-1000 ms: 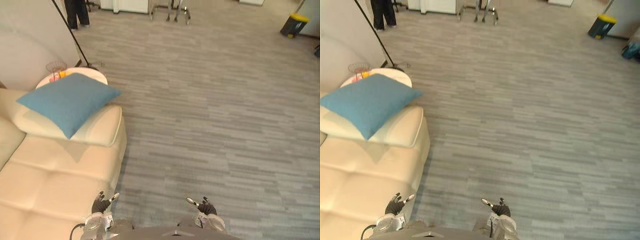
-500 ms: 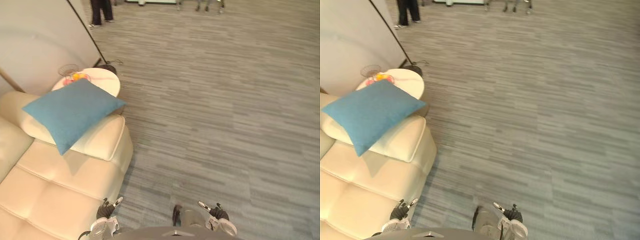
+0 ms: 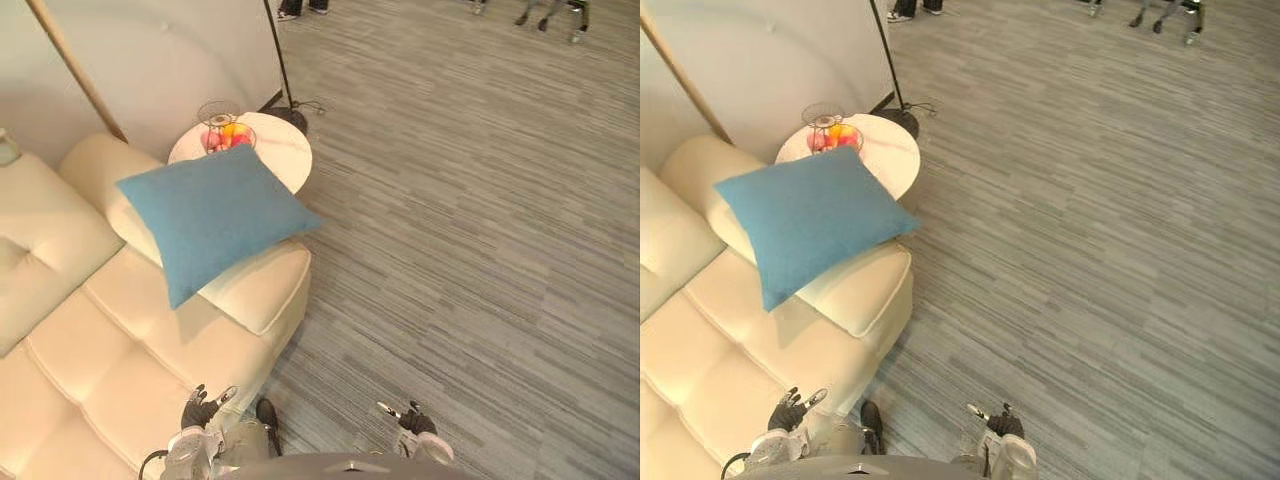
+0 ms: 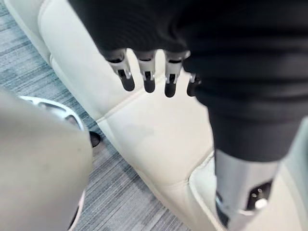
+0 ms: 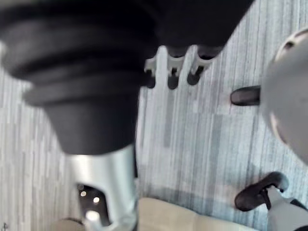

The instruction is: Pick up cushions and gather them together orderly.

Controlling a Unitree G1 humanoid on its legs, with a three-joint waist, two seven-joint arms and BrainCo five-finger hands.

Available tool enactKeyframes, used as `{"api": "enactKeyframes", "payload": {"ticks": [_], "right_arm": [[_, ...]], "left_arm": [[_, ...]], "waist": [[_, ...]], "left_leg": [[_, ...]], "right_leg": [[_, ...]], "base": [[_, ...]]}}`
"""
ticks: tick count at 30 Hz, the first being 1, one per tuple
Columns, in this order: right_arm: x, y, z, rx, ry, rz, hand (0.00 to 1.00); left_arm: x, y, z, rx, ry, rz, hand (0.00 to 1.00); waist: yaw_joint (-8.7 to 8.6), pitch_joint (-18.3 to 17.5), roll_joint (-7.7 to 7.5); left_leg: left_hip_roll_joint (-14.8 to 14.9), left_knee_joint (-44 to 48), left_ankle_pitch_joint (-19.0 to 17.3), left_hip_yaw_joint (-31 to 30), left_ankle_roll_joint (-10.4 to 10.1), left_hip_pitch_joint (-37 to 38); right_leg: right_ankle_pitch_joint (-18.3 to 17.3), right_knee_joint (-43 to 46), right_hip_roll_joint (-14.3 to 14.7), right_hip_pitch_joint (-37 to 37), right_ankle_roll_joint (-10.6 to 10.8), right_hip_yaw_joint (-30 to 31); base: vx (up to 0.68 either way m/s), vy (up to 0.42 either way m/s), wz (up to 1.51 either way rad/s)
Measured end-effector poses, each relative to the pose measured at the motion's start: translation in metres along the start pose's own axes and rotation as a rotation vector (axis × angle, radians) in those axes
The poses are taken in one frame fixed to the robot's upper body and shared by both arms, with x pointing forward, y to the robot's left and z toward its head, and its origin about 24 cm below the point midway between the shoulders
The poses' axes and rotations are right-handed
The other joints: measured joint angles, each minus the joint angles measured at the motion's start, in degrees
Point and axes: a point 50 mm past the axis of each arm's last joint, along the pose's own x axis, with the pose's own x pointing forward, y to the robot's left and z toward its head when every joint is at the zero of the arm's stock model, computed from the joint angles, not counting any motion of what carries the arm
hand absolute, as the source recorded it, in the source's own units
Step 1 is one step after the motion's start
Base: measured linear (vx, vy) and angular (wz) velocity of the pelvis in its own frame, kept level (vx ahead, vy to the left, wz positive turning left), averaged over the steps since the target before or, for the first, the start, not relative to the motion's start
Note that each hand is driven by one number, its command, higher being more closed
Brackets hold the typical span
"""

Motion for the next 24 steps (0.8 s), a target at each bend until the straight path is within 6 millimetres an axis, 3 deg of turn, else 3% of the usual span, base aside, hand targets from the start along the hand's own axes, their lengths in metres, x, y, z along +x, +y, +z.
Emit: {"api": "enactKeyframes", "payload": {"ticks": [3,4,6,7,8,10,11,12,14,15,16,18,20,24], "right_arm": [[0.0,0.001,0.002,-0.029,-0.004,0.008,0.0],[0.001,-0.004,0.006,-0.056,-0.02,0.005,0.0],[0.002,-0.005,0.007,-0.067,-0.025,0.008,0.0],[0.0,-0.008,0.003,-0.066,-0.015,0.001,0.0],[-0.001,-0.01,-0.002,-0.065,-0.002,-0.005,0.0],[-0.002,-0.01,-0.002,-0.06,-0.011,-0.006,0.0],[-0.003,-0.011,-0.005,-0.059,-0.006,-0.007,0.0],[-0.003,-0.012,-0.005,-0.059,-0.004,-0.007,0.0],[-0.004,-0.012,-0.007,-0.056,0.001,-0.007,0.0],[-0.005,-0.013,-0.01,-0.055,0.007,-0.007,0.0],[-0.006,-0.016,-0.013,-0.037,0.017,-0.012,0.0],[-0.005,-0.022,-0.008,-0.048,0.006,-0.025,0.0],[-0.004,-0.025,-0.006,-0.053,-0.003,-0.03,0.0],[-0.006,-0.021,-0.011,-0.042,0.013,-0.024,0.0]], "left_arm": [[-0.002,-0.001,-0.008,-0.004,0.029,-0.005,0.0],[-0.002,0.0,-0.009,0.01,0.034,-0.013,0.0],[-0.002,0.002,-0.008,0.034,0.035,-0.018,0.0],[-0.001,0.004,-0.007,0.039,0.03,-0.013,0.0],[-0.001,0.005,-0.004,0.035,0.019,-0.008,0.0],[-0.001,0.006,-0.004,0.028,0.02,-0.004,0.0],[-0.001,0.006,-0.005,0.017,0.022,0.001,0.0],[-0.001,0.006,-0.005,0.009,0.022,0.004,0.0],[0.0,0.006,-0.003,-0.026,0.015,0.017,0.0],[0.0,0.008,-0.003,-0.032,0.014,0.023,0.0],[-0.002,0.008,-0.008,-0.06,0.027,0.036,0.0],[-0.005,-0.002,-0.015,-0.1,0.044,0.026,0.0],[-0.007,-0.004,-0.02,-0.125,0.055,0.029,0.0],[-0.006,-0.001,-0.015,-0.129,0.036,0.037,0.0]], "waist": [[0.26,-0.17,0.92],[-0.35,-0.13,0.71],[-1.03,0.14,0.68],[-1.33,0.32,-0.25],[-1.28,0.63,-0.9],[-1.62,0.64,-0.78],[-1.89,0.63,-0.69],[-1.87,0.61,-0.67],[-1.95,0.55,-0.77],[-1.97,0.25,-1.29],[-2.04,-0.14,-1.63],[-1.16,-1.08,1.04],[-1.83,-1.19,2.21],[-1.79,-1.74,1.15]], "left_leg": [[0.2,-1.99,-2.75,-0.37,0.07,5.06],[-0.08,-1.83,-4.25,-1.88,0.15,6.01],[-1.27,-1.79,-4.77,-4.13,0.72,7.27],[-1.8,-1.71,-5.07,-5.76,1.19,8.29],[-1.9,-1.71,-5.27,-8.18,1.58,8.98],[-1.38,-1.82,-5.3,-11.26,1.57,8.83],[-1.08,-1.88,-5.49,-13.79,1.25,8.7],[-1.07,-1.89,-5.53,-14.83,1.19,8.57],[-1.55,-1.69,-6.06,-20.29,0.08,7.5],[-2.17,-1.64,-6.14,-21.34,-0.31,7.24],[-2.95,-0.64,-6.5,-24.53,-1.76,7.11],[-1.06,-0.72,-6.41,-25.69,-3.58,7.74],[0.27,-0.49,-6.57,-25.75,-4.44,7.56],[2.05,-1.2,-5.41,-25.89,-6.04,6.7]], "right_leg": [[-0.56,13.71,-1.26,-2.23,1.17,2.11],[0.24,26.83,-3.48,-7.22,2.73,4.24],[4.93,38.33,-5.6,-12.35,3.74,7.56],[4.56,43.74,-5.74,-14.46,2.99,9.58],[-1.44,46.51,-4.46,-16.32,1.86,10.95],[-6.49,42.93,-0.81,-18.25,1.18,11.93],[-7.97,35.24,2.25,-18.7,0.97,13.89],[-8.24,31.61,3.38,-18.62,0.87,15.08],[-6.55,14.63,7.41,-17.67,0.02,23.08],[-5.58,11.67,7.41,-17.35,-0.24,24.07],[-2.13,12.08,6.39,-16.52,-1.59,21.71],[-3.42,12.74,6.87,-15.37,-2.07,18.08],[-4.19,12.16,7.32,-13.06,-2.29,13.97],[-4.16,9.03,7.79,-9.4,-2.34,7.55]], "base": [[0.04,0.071,0.08],[-0.04,0.042,0.29],[0.03,0.039,0.64],[0.15,0.014,0.96],[0.15,-0.023,0.88],[0.11,-0.085,0.93],[0.07,-0.105,0.94],[0.1,-0.15,1.13],[0.16,-0.246,1.23],[0.24,-0.321,1.43],[0.24,-0.26,1.16],[0.31,-0.226,0.91],[0.27,-0.174,0.9],[0.16,-0.097,0.76]]}}
